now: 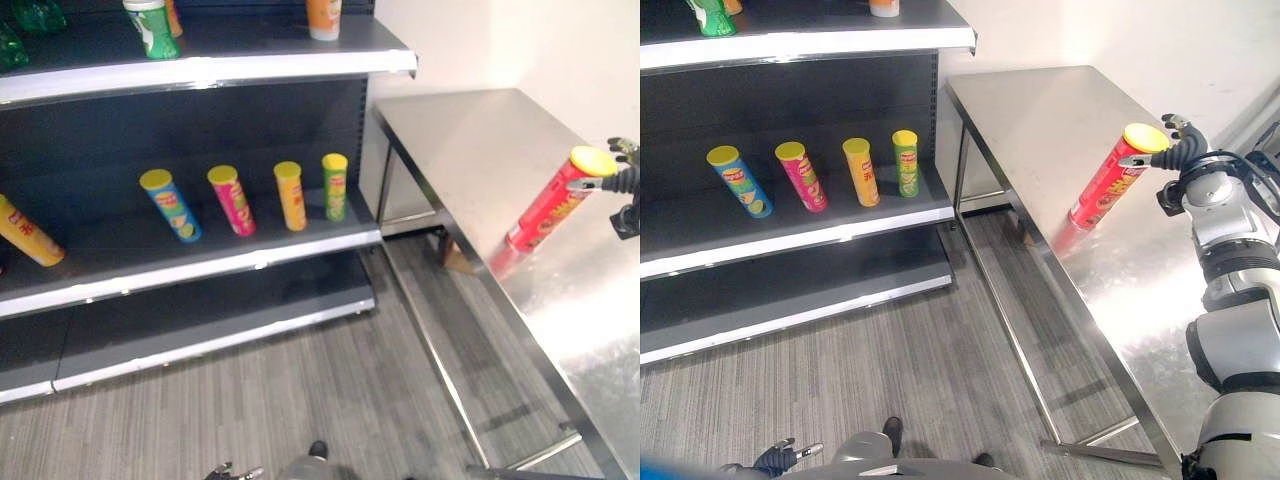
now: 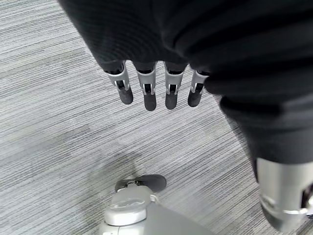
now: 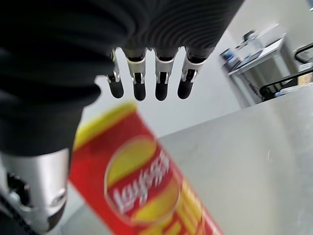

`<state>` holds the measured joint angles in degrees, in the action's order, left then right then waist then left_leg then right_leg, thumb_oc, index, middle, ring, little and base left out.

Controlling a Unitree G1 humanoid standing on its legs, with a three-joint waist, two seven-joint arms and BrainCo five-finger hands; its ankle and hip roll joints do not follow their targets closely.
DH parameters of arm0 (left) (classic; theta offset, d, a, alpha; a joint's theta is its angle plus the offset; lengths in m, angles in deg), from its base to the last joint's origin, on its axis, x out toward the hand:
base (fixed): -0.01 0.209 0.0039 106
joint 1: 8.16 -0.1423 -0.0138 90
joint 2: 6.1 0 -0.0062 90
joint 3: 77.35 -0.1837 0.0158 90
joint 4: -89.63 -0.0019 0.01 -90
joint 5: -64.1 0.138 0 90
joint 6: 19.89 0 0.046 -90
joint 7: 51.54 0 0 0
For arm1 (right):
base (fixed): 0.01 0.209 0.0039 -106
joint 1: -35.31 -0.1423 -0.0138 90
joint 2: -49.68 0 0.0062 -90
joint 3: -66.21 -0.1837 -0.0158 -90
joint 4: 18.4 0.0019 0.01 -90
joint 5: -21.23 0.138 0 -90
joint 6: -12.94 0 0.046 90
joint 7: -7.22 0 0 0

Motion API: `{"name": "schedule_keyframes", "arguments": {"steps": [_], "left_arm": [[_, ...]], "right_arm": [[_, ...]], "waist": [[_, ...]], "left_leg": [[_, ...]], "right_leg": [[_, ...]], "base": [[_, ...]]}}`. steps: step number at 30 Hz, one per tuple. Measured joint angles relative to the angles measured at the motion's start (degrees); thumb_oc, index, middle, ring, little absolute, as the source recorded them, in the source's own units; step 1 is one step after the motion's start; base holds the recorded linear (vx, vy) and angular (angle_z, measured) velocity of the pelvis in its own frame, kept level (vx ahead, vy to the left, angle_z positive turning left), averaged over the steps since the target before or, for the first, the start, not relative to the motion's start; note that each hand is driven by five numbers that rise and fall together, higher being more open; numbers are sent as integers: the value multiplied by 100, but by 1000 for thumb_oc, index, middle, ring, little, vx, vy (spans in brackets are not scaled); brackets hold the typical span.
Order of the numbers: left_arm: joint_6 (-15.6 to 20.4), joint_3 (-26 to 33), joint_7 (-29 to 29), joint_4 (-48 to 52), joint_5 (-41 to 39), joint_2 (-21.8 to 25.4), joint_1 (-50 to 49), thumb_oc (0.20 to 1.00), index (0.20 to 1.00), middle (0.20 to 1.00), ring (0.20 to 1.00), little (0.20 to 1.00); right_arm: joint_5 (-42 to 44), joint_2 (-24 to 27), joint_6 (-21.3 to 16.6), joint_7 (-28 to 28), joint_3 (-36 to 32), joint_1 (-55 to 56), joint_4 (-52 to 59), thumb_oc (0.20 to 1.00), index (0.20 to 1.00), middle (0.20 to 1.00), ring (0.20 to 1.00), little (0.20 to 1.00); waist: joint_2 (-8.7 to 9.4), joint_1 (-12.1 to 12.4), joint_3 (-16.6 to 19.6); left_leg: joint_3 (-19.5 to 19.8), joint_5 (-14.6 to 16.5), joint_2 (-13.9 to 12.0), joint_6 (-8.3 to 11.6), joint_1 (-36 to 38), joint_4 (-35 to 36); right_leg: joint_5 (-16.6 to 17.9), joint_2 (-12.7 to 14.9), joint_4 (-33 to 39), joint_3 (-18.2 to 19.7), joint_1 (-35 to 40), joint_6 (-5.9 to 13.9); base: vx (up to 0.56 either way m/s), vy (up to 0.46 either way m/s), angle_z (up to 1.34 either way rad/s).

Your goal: Put the goods on the table back onto the shelves and tidy them up.

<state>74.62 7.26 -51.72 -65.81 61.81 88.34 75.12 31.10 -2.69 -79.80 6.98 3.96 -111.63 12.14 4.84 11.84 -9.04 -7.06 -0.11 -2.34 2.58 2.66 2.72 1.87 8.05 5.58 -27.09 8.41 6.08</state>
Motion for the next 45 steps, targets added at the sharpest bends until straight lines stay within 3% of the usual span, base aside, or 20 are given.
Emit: {"name": "schedule_keyframes", "arguments": {"steps": [9, 20, 34, 45], "left_arm": [[5, -211, 15, -2, 0, -25, 33, 1000, 1000, 1000, 1000, 1000], [12, -341, 17, -16, 6, -27, 32, 1000, 1000, 1000, 1000, 1000], [33, -388, 14, -32, 15, -26, -35, 1000, 1000, 1000, 1000, 1000], [32, -399, 11, -48, 18, -26, -17, 1000, 1000, 1000, 1000, 1000]], "right_arm": [[-334, -237, 26, -10, 206, -522, -674, 1000, 1000, 1000, 1000, 1000], [-552, -238, 78, -49, 209, -582, -1084, 1000, 1000, 1000, 1000, 1000], [-546, -238, 103, -55, 171, -571, -1363, 1000, 1000, 1000, 1000, 1000], [-564, -238, 121, -177, 139, -582, -1630, 1000, 1000, 1000, 1000, 1000]], "waist": [[-185, 94, 79], [-268, 123, 172], [-240, 315, 372], [-214, 322, 384]], "left_leg": [[40, 1, 20, 2, 57, 11], [145, -26, 56, -10, 35, 8], [341, -61, 89, 31, -97, 9], [431, -100, 108, 11, -152, 7]], "right_leg": [[-8, 13, 0, -54, 86, 12], [-11, 31, 0, -150, 115, 15], [-21, 45, 0, -369, 110, 30], [-36, 51, 0, -459, 98, 52]], "base": [[5, 3, 3], [5, 3, 4], [14, 6, 7], [10, 3, 4]]}}
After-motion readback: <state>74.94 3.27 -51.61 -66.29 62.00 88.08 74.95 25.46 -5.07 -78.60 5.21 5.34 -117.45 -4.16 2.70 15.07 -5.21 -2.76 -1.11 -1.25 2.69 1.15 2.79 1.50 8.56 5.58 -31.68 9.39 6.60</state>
